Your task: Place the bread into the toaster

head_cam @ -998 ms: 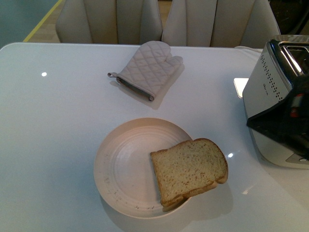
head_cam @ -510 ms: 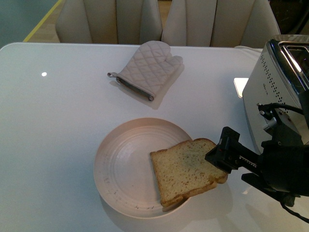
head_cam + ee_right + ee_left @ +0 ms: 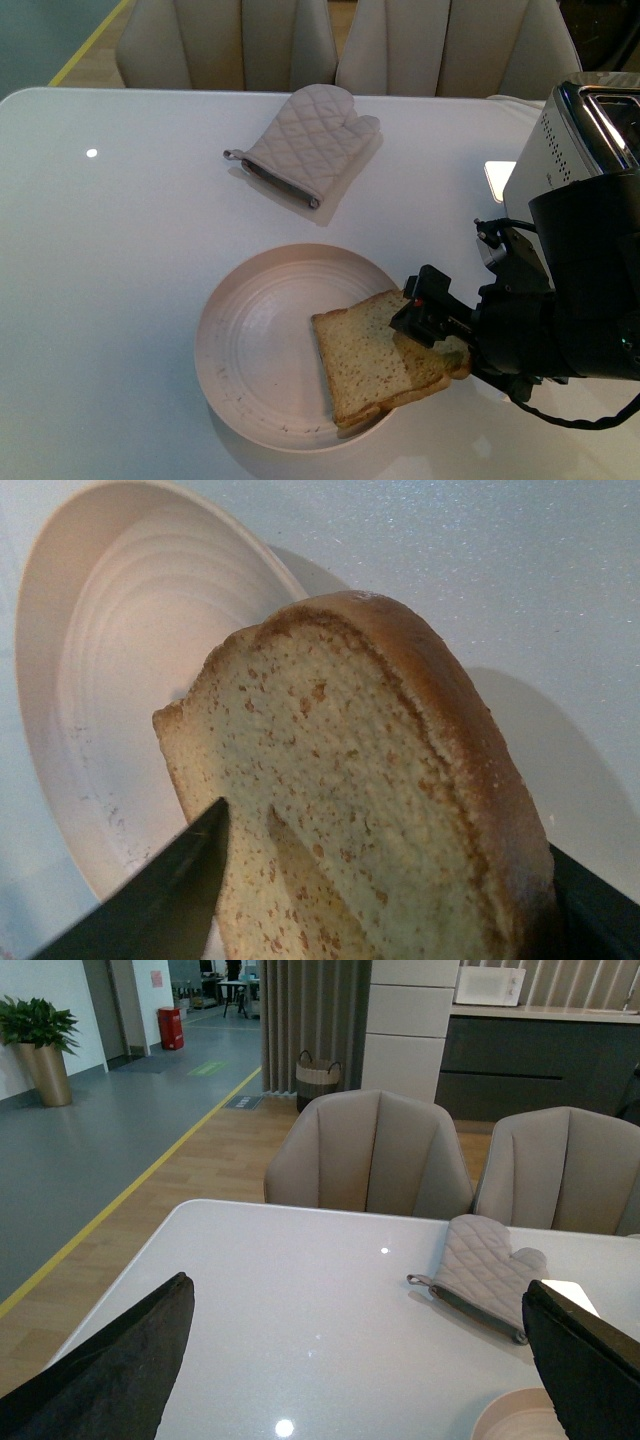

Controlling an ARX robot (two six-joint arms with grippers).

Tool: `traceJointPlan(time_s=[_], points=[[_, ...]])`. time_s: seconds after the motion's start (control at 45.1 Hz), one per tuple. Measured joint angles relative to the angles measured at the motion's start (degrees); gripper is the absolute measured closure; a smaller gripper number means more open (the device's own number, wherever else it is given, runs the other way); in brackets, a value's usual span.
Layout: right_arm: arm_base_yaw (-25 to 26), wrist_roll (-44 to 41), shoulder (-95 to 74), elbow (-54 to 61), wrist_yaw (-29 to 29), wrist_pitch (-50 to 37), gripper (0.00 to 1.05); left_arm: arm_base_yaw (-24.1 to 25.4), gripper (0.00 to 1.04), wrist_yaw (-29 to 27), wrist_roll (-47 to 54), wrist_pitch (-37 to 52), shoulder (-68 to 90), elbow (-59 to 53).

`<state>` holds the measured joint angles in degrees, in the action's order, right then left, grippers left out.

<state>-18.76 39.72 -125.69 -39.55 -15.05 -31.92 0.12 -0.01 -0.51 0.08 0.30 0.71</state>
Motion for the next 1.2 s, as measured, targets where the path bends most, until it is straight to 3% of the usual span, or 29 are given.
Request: traceJointPlan(time_s=[0.355, 0.577, 0.799, 0.976, 1.198], points=[[0.24, 3.08, 4.31, 2.56, -1.75, -2.80, 0.99, 0.00, 0.07, 0.00, 0.02, 0.00, 0.00, 0.00], [2.80, -0.76, 18.56, 3.06, 2.19, 3.74, 1.01, 0.00, 0.07, 0.00, 0.02, 0.00, 0.00, 0.00], [10.45, -20.63, 42.93, -6.27, 16.00, 18.32, 1.01, 0.00, 0.07, 0.00, 0.00, 0.00, 0.00, 0.00], [13.70, -34.45, 44.74, -10.34, 19.78, 20.46, 1.01, 0.00, 0.07, 0.00, 0.02, 0.00, 0.00, 0.00], [15.19, -43.01, 40.15, -10.40, 23.12, 20.76, 1.01, 0.00, 0.07, -0.02, 0.02, 0.00, 0.00, 0.00]])
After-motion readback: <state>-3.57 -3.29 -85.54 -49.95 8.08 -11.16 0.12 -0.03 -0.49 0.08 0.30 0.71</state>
